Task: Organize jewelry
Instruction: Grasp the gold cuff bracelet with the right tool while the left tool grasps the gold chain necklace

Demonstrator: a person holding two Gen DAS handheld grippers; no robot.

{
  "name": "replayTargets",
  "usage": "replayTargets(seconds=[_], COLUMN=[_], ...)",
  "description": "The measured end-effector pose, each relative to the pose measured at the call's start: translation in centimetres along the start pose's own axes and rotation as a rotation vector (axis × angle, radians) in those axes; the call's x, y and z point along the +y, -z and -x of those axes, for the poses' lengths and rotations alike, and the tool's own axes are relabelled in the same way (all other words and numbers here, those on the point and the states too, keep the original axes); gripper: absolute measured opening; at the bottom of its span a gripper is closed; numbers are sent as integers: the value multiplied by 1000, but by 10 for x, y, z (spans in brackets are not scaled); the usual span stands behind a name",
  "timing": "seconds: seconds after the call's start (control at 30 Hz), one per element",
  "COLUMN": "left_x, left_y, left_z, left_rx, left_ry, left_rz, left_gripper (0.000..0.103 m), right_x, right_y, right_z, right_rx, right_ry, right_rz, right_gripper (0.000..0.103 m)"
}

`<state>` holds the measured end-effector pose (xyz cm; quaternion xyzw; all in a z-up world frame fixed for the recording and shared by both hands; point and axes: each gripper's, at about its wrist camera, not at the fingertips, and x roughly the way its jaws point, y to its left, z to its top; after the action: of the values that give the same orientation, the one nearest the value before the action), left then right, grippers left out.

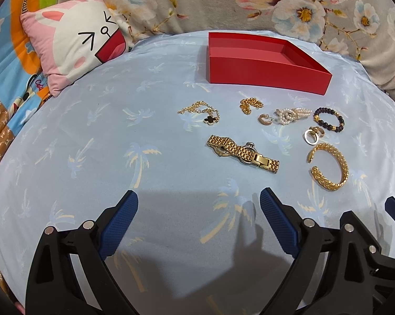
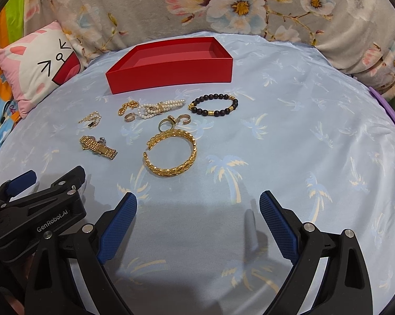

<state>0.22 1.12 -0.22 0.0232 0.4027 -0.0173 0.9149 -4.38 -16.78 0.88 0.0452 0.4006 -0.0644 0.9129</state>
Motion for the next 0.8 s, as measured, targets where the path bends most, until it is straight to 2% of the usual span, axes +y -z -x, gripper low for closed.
replayTargets(seconds=[0.27,0.43,0.57,0.67,0.8], left_x=[26,39,35,29,26], left_y=[-5,-13,-17,-21,-24], left_z=[-2,-4,-7,-9,-13], left_rx=[30,38,43,45,47], left_ry=[-5,9,20,27,35], left_rz=[37,78,52,30,20], left_gripper=[93,93,93,93,92], right_x=[4,10,12,14,13], right_y=[-18,-29,-34,-36,-38], right_z=[-8,-24,-39,-42,-43], right_rx=[26,58,98,95,82], right_ry=[-54,-74,-82,-73,-58], right_rz=[8,31,36,51,65], right_gripper=[90,79,72,66,51])
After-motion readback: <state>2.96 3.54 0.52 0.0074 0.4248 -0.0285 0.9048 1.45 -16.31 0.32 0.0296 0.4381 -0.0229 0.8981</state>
